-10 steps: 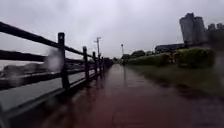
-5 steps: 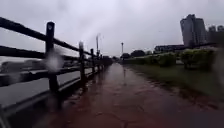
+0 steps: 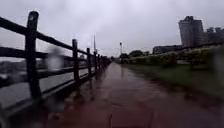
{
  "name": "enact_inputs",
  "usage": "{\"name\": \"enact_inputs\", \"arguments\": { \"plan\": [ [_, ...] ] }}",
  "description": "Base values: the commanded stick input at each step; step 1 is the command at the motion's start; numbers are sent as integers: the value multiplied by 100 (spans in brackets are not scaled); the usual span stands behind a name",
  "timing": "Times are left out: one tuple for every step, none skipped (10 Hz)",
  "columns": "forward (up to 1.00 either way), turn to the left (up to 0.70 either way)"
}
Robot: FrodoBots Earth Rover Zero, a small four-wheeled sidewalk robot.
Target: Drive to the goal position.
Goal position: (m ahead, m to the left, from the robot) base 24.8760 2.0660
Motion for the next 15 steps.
{"name": "enact_inputs", "arguments": {
  "plan": [
    [100,1],
    [100,1],
    [100,1],
    [100,1],
    [100,1],
    [100,1],
    [100,1],
    [100,1],
    [100,1],
    [100,1],
    [100,1],
    [100,1],
    [100,1],
    [100,1],
    [100,1]
  ]
}}
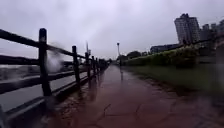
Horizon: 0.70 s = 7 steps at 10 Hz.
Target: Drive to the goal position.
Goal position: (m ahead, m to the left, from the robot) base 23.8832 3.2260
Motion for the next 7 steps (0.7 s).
{"name": "enact_inputs", "arguments": {
  "plan": [
    [100,1],
    [100,1],
    [100,1],
    [100,1],
    [100,1],
    [100,1],
    [100,1]
  ]
}}
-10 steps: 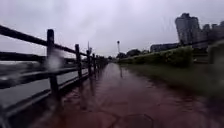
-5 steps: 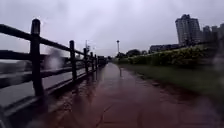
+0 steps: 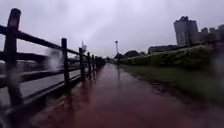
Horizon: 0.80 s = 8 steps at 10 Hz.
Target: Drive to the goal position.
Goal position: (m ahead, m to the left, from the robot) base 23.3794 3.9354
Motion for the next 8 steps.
{"name": "enact_inputs", "arguments": {
  "plan": [
    [100,1],
    [100,1],
    [100,1],
    [100,1],
    [100,1],
    [100,1],
    [100,1],
    [100,1]
  ]
}}
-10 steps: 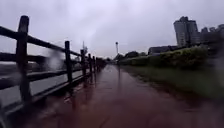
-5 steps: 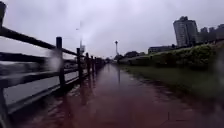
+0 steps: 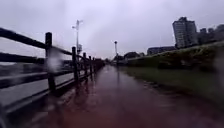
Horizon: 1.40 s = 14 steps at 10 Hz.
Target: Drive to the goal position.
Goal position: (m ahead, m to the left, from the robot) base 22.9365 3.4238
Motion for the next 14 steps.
{"name": "enact_inputs", "arguments": {
  "plan": [
    [100,4],
    [100,8],
    [100,13],
    [100,5],
    [100,1],
    [100,1],
    [100,1],
    [100,1],
    [100,1],
    [100,1],
    [100,1],
    [100,1],
    [100,1],
    [100,1]
  ]
}}
